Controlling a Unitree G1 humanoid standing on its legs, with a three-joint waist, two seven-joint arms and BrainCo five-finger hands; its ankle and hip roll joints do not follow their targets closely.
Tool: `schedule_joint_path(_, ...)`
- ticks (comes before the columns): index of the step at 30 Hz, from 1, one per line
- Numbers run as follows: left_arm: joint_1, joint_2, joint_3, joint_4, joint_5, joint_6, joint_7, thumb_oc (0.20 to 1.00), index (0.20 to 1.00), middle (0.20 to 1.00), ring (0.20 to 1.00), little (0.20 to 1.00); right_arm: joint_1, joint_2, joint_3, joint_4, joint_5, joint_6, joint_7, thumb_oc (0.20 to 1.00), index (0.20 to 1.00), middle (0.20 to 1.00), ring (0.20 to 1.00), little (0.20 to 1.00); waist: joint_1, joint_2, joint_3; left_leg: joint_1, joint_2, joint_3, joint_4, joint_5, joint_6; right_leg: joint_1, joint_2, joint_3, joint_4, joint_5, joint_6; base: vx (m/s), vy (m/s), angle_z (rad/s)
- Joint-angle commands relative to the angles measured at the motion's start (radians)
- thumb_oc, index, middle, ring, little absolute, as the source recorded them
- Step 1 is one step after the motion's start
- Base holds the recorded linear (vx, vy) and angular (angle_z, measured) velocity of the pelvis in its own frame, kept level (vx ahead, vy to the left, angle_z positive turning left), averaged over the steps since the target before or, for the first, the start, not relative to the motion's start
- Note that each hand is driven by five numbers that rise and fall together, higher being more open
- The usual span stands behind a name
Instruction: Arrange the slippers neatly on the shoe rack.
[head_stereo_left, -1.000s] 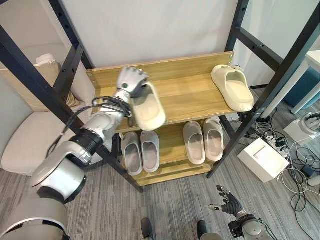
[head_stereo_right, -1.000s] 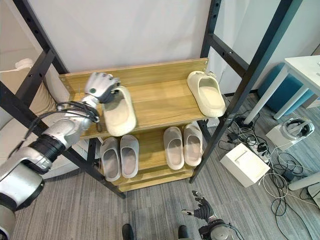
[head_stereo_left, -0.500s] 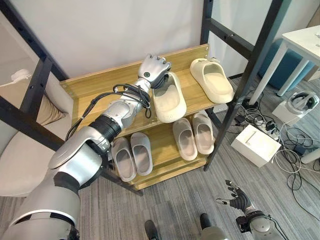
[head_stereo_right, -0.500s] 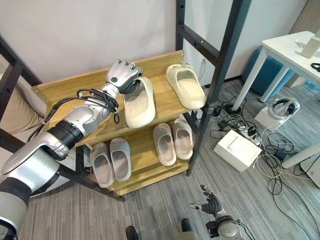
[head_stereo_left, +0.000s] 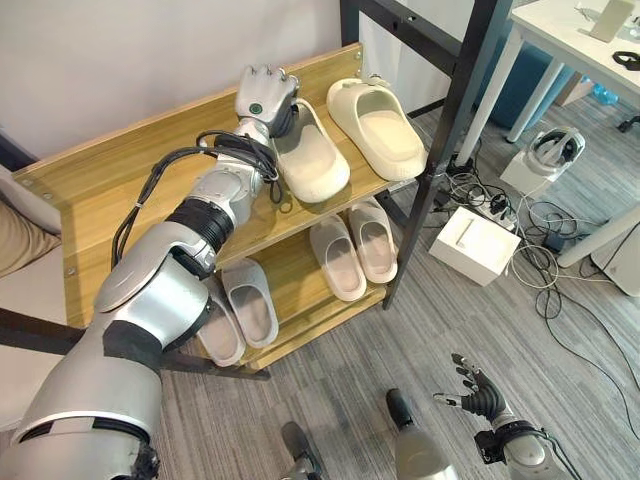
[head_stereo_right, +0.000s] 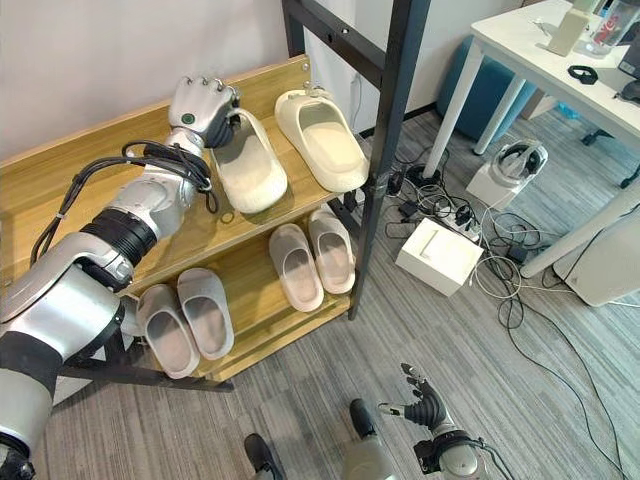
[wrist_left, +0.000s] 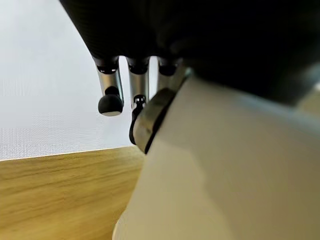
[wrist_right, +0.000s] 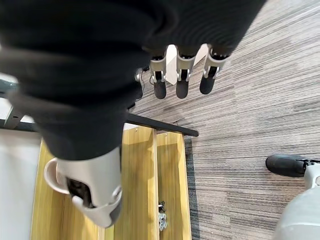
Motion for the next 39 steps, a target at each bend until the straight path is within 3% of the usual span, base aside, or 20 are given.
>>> schedule_joint_path(1, -0.153, 0.039, 0.043, 0.128, -0.041, 0.03, 0.043, 0.407, 0.407, 0.407, 0.407, 0.407, -0.028, -0.015, -0.017, -0.051, 0.021, -0.046, -0.016, 1.0, 1.0, 1.0, 1.0, 1.0, 0.009, -0.032, -0.001, 0.119, 0.054, -0.042, -0.006, -0.051, -0.063, -0.031, 0.016, -0.039, 0.025, -0.003, 0.054, 0.01, -0.016, -0.1)
schedule_joint_path(2, -0.156, 0.037, 0.042, 0.135, -0.044, 0.031, 0.043, 0.63, 0.63, 0.63, 0.63, 0.63, -0.029, -0.015, -0.016, -0.051, 0.023, -0.047, -0.015, 1.0, 1.0, 1.0, 1.0, 1.0, 0.009, -0.032, -0.001, 0.12, 0.055, -0.04, -0.006, -0.051, -0.064, -0.031, 0.017, -0.038, 0.025, -0.003, 0.054, 0.02, -0.025, -0.04)
schedule_joint_path(3, -0.16, 0.03, 0.042, 0.148, -0.052, 0.031, 0.036, 1.0, 1.0, 1.0, 1.0, 1.0, -0.032, -0.016, -0.014, -0.047, 0.027, -0.046, -0.015, 1.0, 1.0, 1.0, 1.0, 1.0, 0.007, -0.033, -0.003, 0.124, 0.057, -0.037, -0.006, -0.051, -0.065, -0.029, 0.019, -0.037, 0.023, -0.006, 0.052, 0.02, -0.027, -0.04)
schedule_joint_path(13, -0.15, 0.027, 0.021, 0.066, -0.008, 0.016, 0.02, 1.0, 1.0, 1.0, 1.0, 1.0, -0.028, -0.016, -0.006, -0.032, 0.023, -0.041, 0.0, 1.0, 1.0, 1.0, 1.0, 1.0, 0.036, -0.033, -0.017, 0.136, 0.061, -0.066, -0.006, -0.055, -0.064, 0.012, 0.023, -0.07, 0.014, -0.019, 0.046, 0.01, -0.01, 0.03)
schedule_joint_path(32, -0.063, 0.03, 0.116, -0.147, 0.019, 0.006, 0.019, 1.0, 1.0, 1.0, 1.0, 1.0, -0.017, -0.003, 0.018, -0.001, -0.015, -0.028, 0.026, 1.0, 1.0, 1.0, 1.0, 1.0, 0.09, -0.044, -0.041, 0.144, 0.049, -0.123, -0.006, -0.063, -0.057, 0.079, 0.019, -0.13, 0.001, -0.031, 0.039, 0.0, 0.003, 0.1)
schedule_joint_path(35, 0.021, 0.027, 0.225, -0.261, -0.065, -0.022, 0.019, 1.0, 1.0, 1.0, 1.0, 1.0, -0.017, 0.009, 0.007, 0.006, -0.019, -0.02, 0.027, 1.0, 1.0, 1.0, 1.0, 1.0, 0.107, -0.044, -0.041, 0.146, 0.045, -0.132, -0.006, -0.065, -0.053, 0.089, 0.014, -0.139, 0.0, -0.035, 0.037, 0.0, 0.01, 0.03)
schedule_joint_path(36, 0.062, 0.021, 0.265, -0.293, -0.125, -0.044, 0.005, 1.0, 1.0, 1.0, 1.0, 1.0, -0.016, 0.015, 0.002, 0.012, -0.02, -0.015, 0.025, 1.0, 1.0, 1.0, 1.0, 1.0, 0.112, -0.043, -0.042, 0.146, 0.044, -0.135, -0.006, -0.065, -0.052, 0.092, 0.013, -0.142, 0.0, -0.035, 0.036, 0.0, 0.0, 0.0)
schedule_joint_path(37, 0.145, 0.016, 0.358, -0.389, -0.272, -0.097, -0.012, 1.0, 1.0, 1.0, 1.0, 1.0, -0.008, 0.028, -0.014, 0.022, -0.022, -0.004, 0.021, 1.0, 1.0, 1.0, 1.0, 1.0, 0.125, -0.042, -0.044, 0.147, 0.04, -0.142, -0.006, -0.065, -0.05, 0.099, 0.011, -0.151, 0.0, -0.037, 0.033, 0.0, 0.0, 0.0)
schedule_joint_path(39, 0.179, 0.011, 0.384, -0.415, -0.338, -0.121, -0.028, 1.0, 1.0, 1.0, 1.0, 1.0, -0.006, 0.036, -0.018, 0.028, -0.026, 0.002, 0.024, 1.0, 1.0, 1.0, 1.0, 1.0, 0.13, -0.04, -0.047, 0.148, 0.04, -0.145, -0.006, -0.064, -0.049, 0.102, 0.01, -0.154, -0.001, -0.038, 0.031, 0.02, 0.01, 0.15)
